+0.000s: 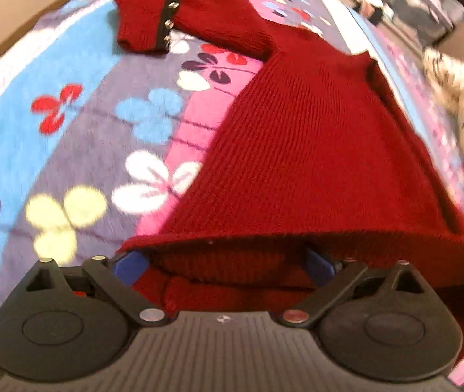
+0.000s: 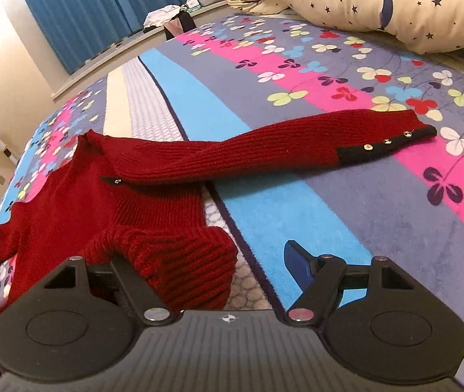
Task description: Fold small clothes
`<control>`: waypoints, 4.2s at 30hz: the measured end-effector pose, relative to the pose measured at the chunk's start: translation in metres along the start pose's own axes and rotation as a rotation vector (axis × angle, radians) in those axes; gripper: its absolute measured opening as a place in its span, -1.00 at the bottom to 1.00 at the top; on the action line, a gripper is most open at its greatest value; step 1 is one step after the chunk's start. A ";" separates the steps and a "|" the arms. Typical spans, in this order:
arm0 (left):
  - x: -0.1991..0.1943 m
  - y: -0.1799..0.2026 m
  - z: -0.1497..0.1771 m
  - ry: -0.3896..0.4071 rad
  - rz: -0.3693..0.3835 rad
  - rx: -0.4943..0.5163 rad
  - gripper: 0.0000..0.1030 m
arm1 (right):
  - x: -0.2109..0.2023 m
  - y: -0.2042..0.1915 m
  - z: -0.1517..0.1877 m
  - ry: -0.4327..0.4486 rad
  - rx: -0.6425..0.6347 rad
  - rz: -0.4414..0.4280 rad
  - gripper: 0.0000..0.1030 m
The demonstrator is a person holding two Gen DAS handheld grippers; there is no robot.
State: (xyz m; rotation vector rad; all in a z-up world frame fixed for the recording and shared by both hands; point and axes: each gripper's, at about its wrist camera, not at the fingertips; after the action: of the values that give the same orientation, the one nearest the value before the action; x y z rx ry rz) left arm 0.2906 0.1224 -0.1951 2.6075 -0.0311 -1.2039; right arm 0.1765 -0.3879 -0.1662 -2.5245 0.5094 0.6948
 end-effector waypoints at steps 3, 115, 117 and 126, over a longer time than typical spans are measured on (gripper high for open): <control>0.000 0.005 0.006 0.011 -0.008 0.059 0.93 | -0.001 0.002 0.000 0.002 0.000 0.002 0.47; -0.168 0.059 0.206 0.080 -0.057 0.729 1.00 | -0.124 0.045 0.103 -0.317 -0.388 -0.132 -0.11; -0.164 0.068 0.164 0.151 -0.055 0.682 1.00 | -0.110 0.031 0.063 -0.241 -0.358 -0.184 -0.11; -0.048 0.099 -0.002 0.218 -0.131 0.424 1.00 | 0.070 -0.066 0.006 -0.334 -0.331 -0.276 -0.21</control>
State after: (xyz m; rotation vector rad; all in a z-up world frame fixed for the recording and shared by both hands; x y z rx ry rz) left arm 0.2700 0.0337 -0.1330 3.1422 -0.0826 -1.0373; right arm 0.2606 -0.3458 -0.1870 -2.6222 -0.0778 1.1370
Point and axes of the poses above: each gripper's, at about its wrist camera, not at the fingertips, and x roughly the way its jaws point, y to its right, z to its underside, and after that the axes turned 15 degrees about y, right-handed
